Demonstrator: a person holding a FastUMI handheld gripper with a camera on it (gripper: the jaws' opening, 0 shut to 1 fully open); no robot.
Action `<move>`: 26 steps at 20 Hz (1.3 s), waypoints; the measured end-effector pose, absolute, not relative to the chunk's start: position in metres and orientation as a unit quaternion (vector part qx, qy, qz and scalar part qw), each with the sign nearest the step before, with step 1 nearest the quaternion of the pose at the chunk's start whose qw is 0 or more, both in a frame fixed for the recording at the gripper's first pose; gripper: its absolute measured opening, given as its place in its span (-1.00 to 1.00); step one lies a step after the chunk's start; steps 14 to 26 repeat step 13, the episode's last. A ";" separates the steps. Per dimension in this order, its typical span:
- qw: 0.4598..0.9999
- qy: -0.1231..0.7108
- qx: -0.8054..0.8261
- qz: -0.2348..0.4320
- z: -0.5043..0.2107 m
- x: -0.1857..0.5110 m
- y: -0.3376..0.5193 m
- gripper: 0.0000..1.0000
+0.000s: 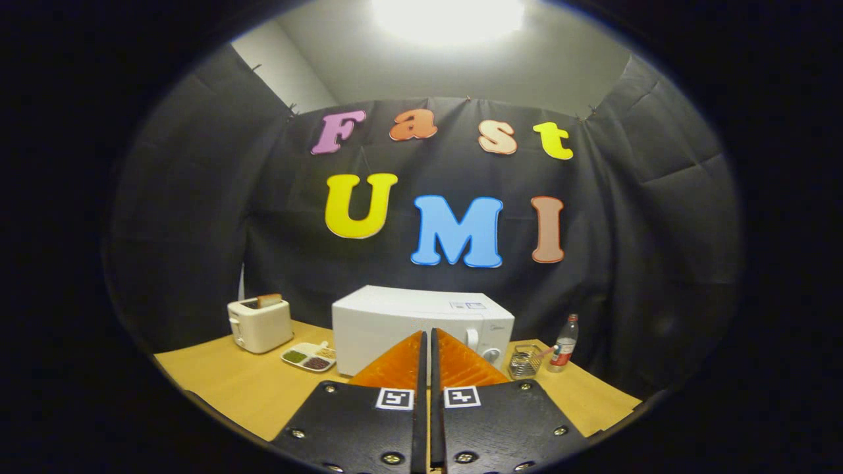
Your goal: Open the microwave, put the food inside, and close the microwave door.
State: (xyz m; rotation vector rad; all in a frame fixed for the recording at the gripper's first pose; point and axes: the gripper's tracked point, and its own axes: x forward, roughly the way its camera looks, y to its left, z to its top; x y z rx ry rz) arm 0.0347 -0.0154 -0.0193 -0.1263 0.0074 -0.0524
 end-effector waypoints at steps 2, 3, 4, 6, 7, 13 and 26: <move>0.998 0.008 -0.059 -0.028 -0.023 0.040 -0.009 0.05; 0.998 0.006 -0.056 -0.026 -0.022 0.041 -0.005 0.28; 0.998 0.003 -0.055 -0.022 -0.022 0.040 -0.001 0.51; 0.998 -0.002 -0.054 -0.022 -0.020 0.039 0.001 0.78; 0.998 -0.003 -0.055 -0.026 -0.020 0.039 0.001 0.93; 0.999 -0.017 -0.036 -0.013 -0.012 0.033 0.007 0.92; 0.999 -0.017 -0.036 -0.013 -0.012 0.033 0.007 0.92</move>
